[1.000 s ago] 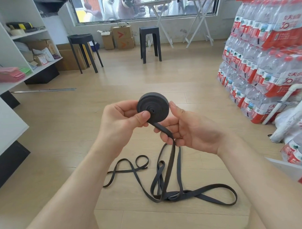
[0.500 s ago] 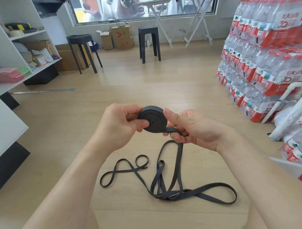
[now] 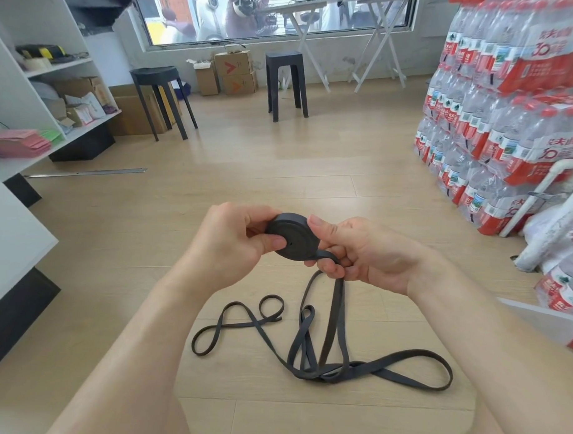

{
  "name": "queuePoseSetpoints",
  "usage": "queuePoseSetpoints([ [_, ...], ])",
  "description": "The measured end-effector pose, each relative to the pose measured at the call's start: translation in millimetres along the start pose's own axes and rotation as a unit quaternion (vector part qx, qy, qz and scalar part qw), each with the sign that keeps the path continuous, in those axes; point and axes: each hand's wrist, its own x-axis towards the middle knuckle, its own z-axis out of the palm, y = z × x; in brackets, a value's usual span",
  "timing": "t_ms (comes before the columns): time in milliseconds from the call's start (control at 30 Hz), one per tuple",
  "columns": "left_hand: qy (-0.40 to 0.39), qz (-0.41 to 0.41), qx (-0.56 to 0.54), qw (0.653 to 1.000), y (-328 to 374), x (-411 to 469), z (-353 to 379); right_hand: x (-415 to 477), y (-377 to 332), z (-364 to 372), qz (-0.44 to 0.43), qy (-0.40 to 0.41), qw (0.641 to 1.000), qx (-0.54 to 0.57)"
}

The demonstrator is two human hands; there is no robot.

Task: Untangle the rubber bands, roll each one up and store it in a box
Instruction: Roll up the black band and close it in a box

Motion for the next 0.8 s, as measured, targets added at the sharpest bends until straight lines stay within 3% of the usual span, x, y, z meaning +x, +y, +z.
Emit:
queuePoseSetpoints([
  [100,0.011,0.002,-0.054,0.998,-1.0,-1.9,3.4,2.5,1.9,-1.8,-0.007,0.001,0.999,0.041],
  [167,0.036,-0.022,-0.155,0.987,-0.2,-2.2,8.0,3.7,2.0,-3.8,-0.028,-0.002,0.995,0.093],
  [267,0.019,-0.091,-0.398,0.912,4.7,-2.3,20.4,3.3,1.2,-6.2,-0.062,-0.025,0.981,0.182],
  [333,0.021,-0.093,-0.454,0.886,6.4,-2.6,27.9,2.1,1.2,-4.9,-0.079,-0.059,0.97,0.221],
  [467,0.068,-0.033,-0.359,0.93,7.1,-1.9,19.8,-3.7,-1.0,-7.8,-0.068,-0.102,0.981,0.152],
  [567,0.084,-0.027,-0.292,0.952,4.6,-1.0,7.5,-7.6,-5.1,-14.5,-0.052,-0.061,0.995,0.06],
  [800,0.04,-0.035,-0.177,0.983,7.3,-2.0,0.9,-6.7,-7.2,-9.2,-0.04,-0.008,0.999,-0.022],
])
